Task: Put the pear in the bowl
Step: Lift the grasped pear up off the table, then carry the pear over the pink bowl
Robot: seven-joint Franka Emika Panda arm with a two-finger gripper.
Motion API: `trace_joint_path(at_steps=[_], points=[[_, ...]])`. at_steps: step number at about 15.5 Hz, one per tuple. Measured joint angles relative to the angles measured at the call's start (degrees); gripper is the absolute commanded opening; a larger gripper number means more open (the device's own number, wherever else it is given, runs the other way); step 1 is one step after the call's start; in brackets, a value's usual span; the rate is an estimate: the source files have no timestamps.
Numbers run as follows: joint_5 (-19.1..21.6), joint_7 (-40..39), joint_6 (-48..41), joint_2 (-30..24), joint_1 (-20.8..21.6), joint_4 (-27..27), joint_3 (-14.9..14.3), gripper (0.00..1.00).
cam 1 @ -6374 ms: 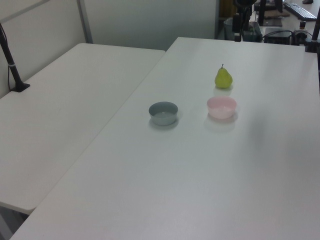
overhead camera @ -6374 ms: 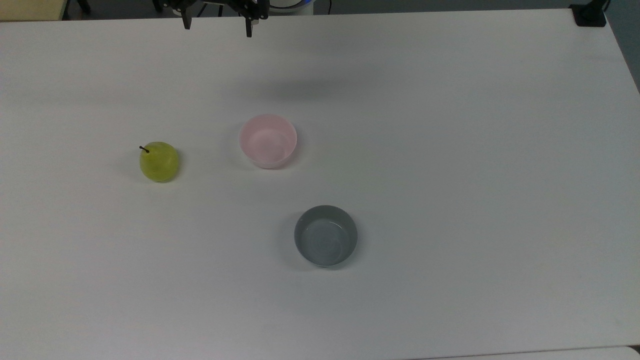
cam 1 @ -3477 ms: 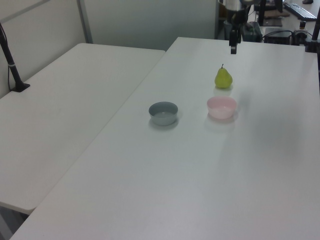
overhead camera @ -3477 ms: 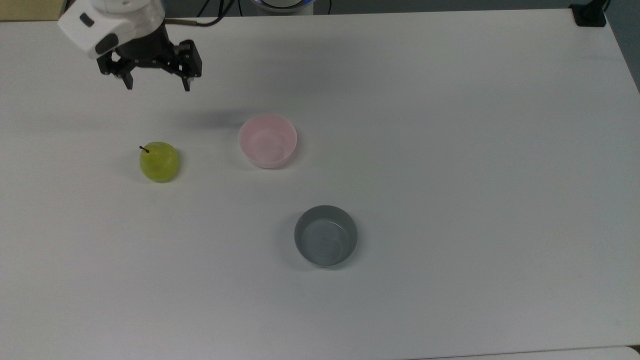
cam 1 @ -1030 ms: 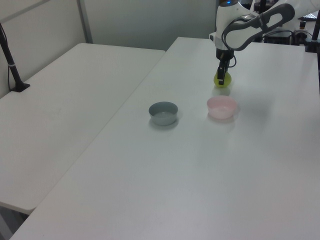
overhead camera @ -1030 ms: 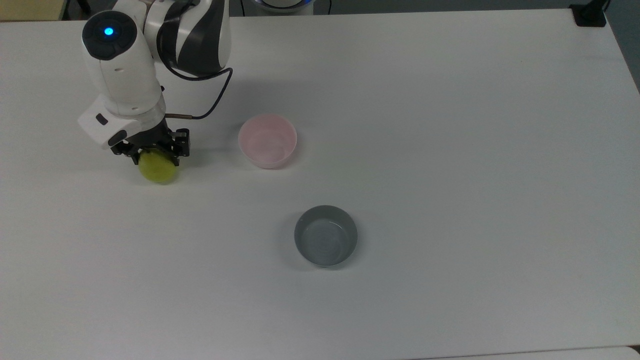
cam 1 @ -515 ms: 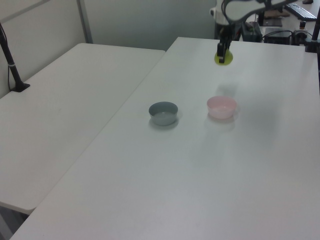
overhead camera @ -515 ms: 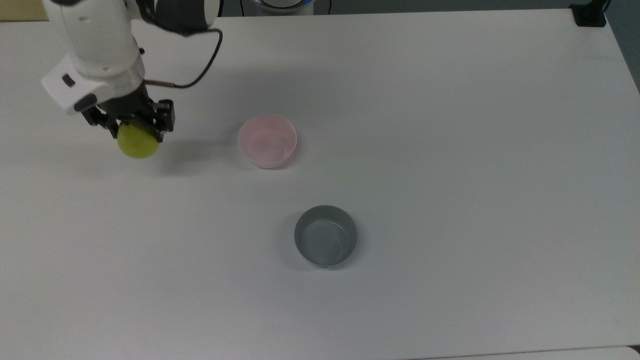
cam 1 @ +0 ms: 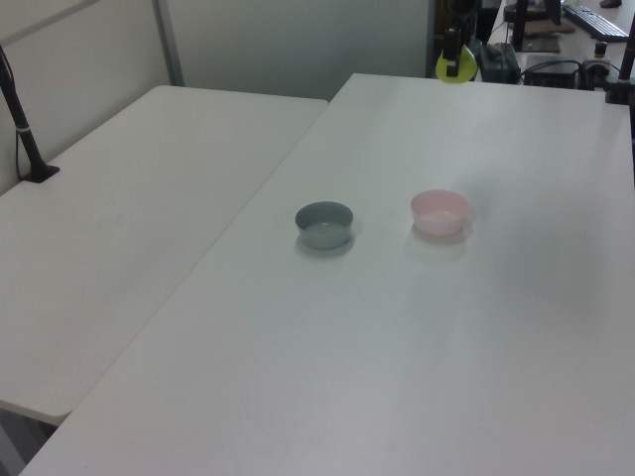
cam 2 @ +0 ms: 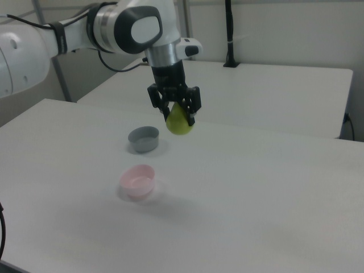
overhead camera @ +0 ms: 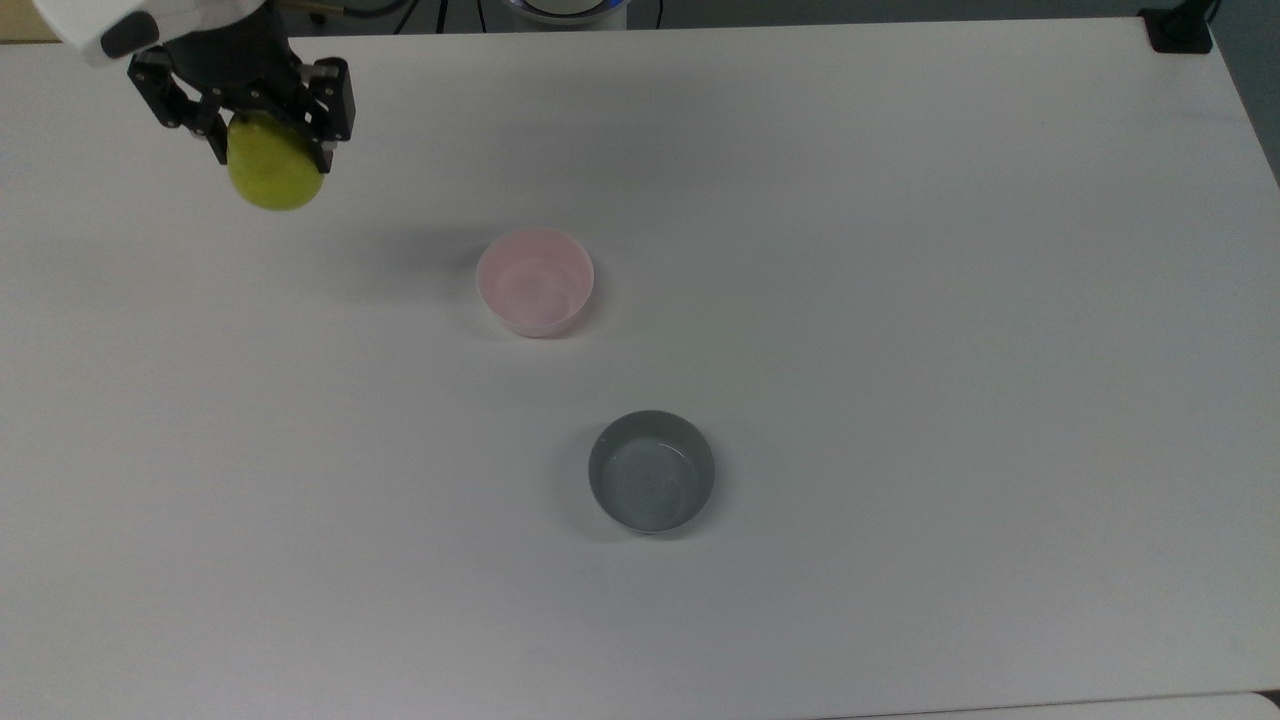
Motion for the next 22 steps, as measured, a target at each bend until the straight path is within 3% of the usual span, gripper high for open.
trace_joint_path(at_steps=[5, 15, 18, 22], points=[[0.21, 0.74, -0.73, -0.88, 4.02, -1.03, 0.52, 0.43], [0.21, 4.87, -0.73, -6.06, 14.89, -9.04, 0.86, 0.43], [0.2, 4.88, -0.25, -6.74, 15.35, -12.27, 0.85, 0.43], [-0.58, 4.88, 7.18, -6.72, 15.34, -19.59, 0.78, 0.43]])
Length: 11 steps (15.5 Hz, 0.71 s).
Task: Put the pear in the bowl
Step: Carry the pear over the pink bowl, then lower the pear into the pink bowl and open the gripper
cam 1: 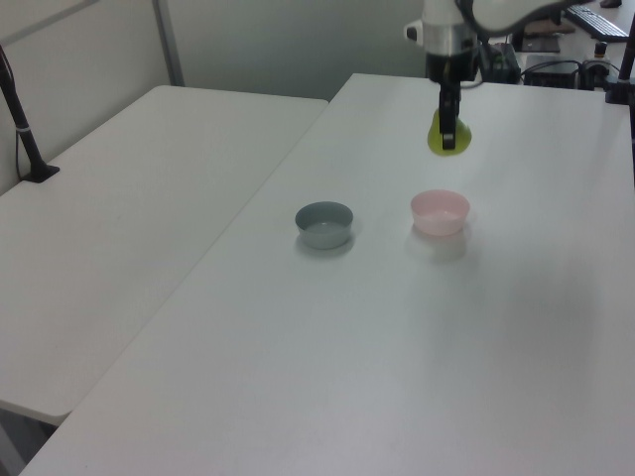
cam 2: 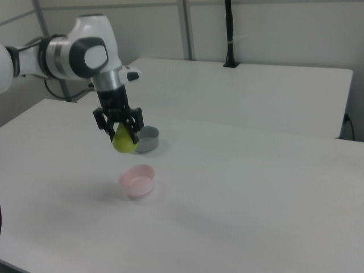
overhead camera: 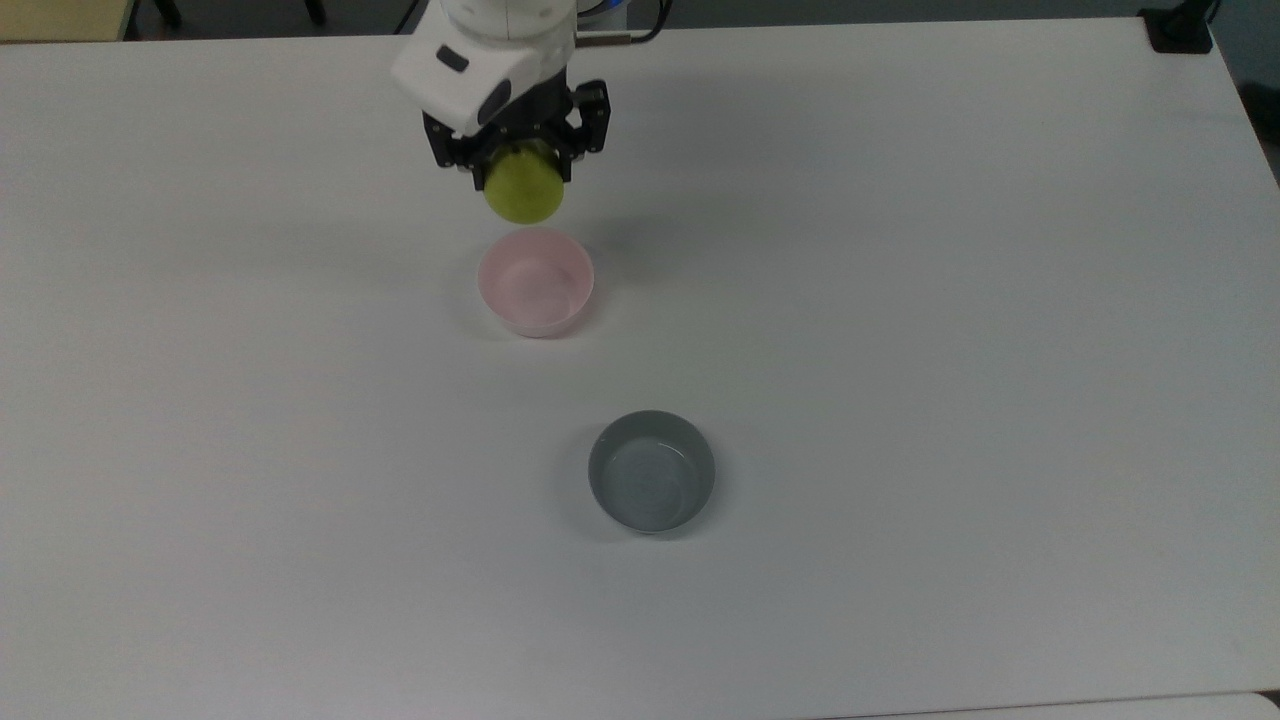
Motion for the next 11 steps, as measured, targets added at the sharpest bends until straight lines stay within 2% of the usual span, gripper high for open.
trace_joint_path(at_steps=[5, 11], points=[[-0.63, 0.0, 9.37, 0.4, 0.0, -8.02, -0.11, 0.43], [-0.63, 0.45, 13.9, 3.47, -0.01, -9.52, -0.15, 0.43]])
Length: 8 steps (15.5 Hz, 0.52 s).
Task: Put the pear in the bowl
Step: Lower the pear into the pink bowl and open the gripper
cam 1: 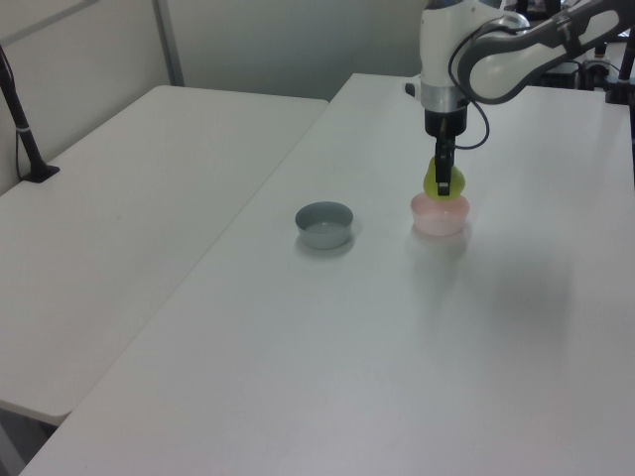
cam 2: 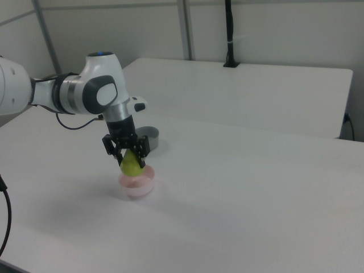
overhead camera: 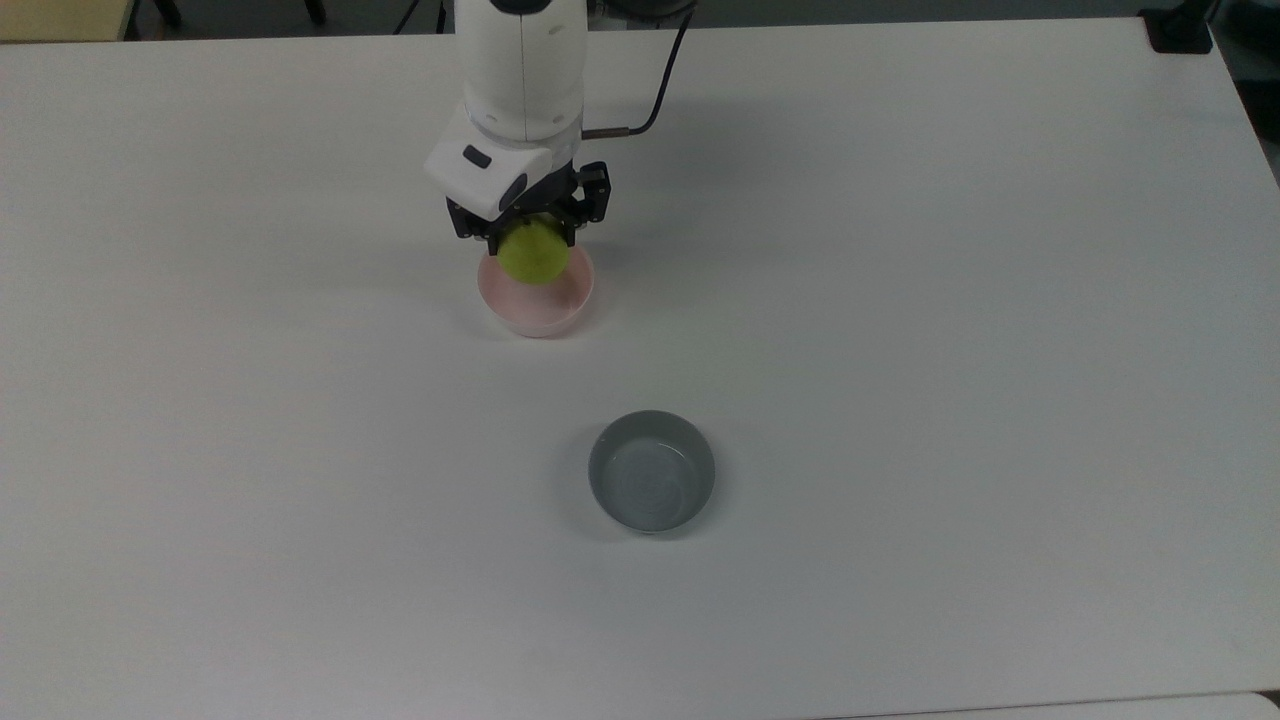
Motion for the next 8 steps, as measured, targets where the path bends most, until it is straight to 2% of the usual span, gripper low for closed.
trace_joint_path(at_steps=[4, 8], points=[[-0.02, 0.52, 1.57, 2.27, 0.0, -0.01, 0.0, 0.44], [-0.15, 0.69, 1.98, 3.58, -0.01, 0.0, -0.02, 0.54]])
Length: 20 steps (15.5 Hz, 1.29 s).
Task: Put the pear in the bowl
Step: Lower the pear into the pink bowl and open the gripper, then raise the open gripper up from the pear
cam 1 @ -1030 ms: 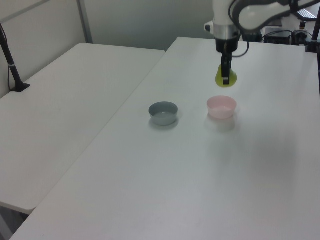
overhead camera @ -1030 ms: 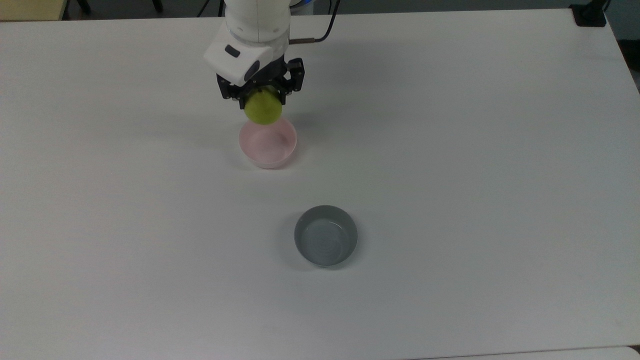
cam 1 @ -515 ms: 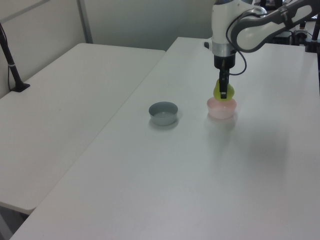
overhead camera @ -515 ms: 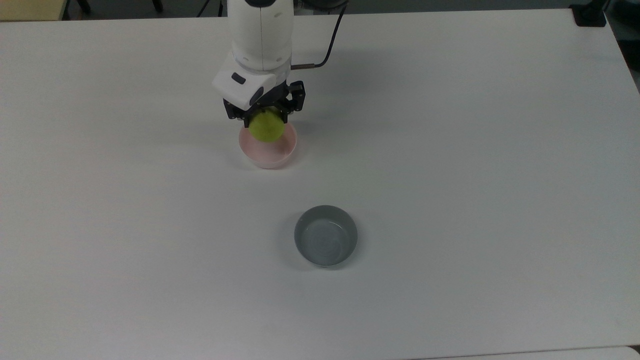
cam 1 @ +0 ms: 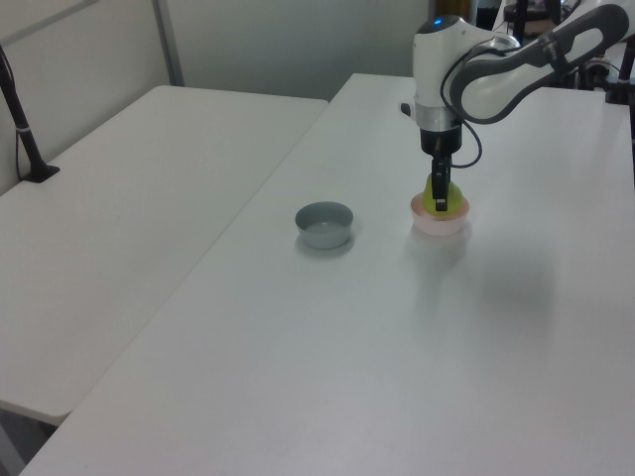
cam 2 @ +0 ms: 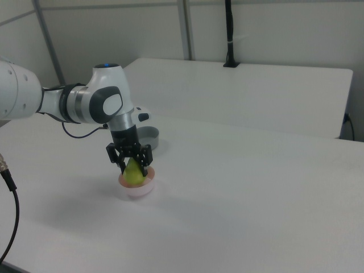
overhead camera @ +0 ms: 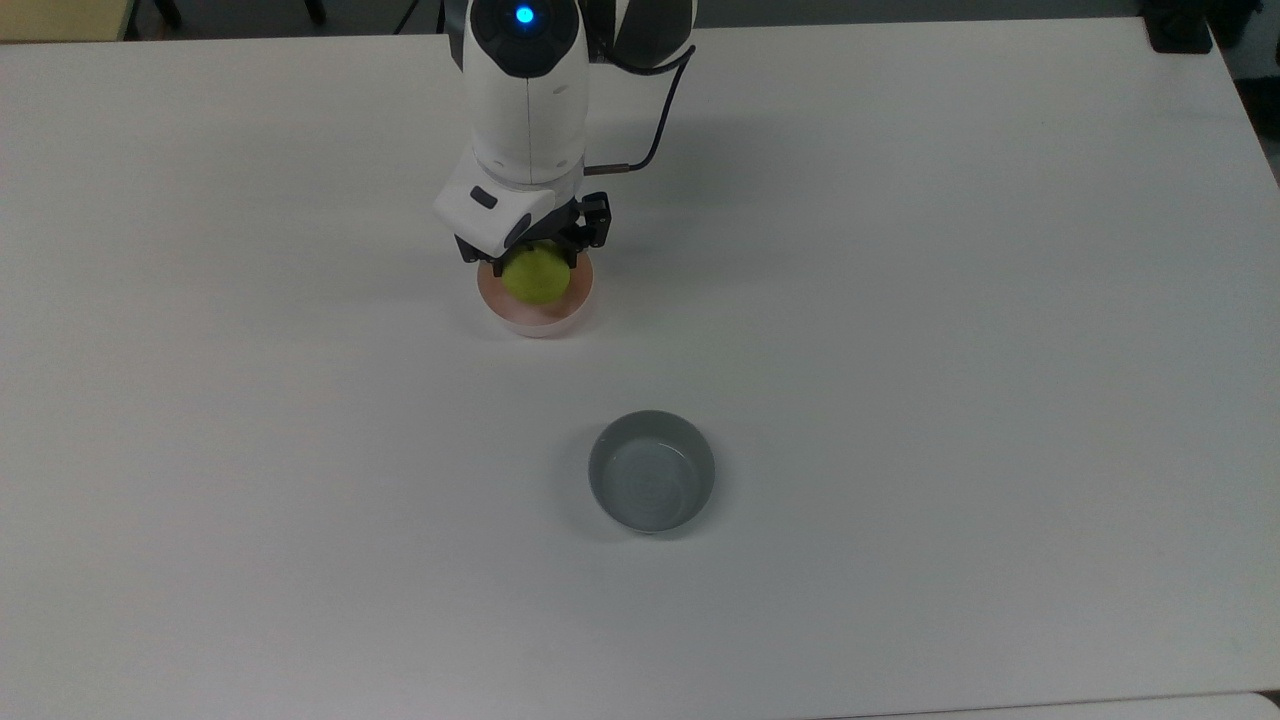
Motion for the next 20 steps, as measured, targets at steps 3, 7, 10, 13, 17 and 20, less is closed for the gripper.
trace_joint_path(at_steps=[3, 7, 10, 13, 17, 20], points=[[-0.25, 0.16, 0.7, 0.45, -0.03, 0.01, -0.05, 0.75], [-0.3, 1.46, 0.72, 0.84, -0.03, 0.02, -0.07, 0.92], [-0.32, 2.0, 0.72, 0.87, -0.03, 0.07, -0.07, 0.92], [-0.32, 2.07, 0.72, 0.87, -0.03, 0.13, -0.07, 0.92], [-0.32, 2.53, 0.72, 0.78, -0.04, 1.08, -0.1, 0.99], [-0.33, 5.4, -1.05, 0.29, -0.05, 4.48, -0.18, 1.0]])
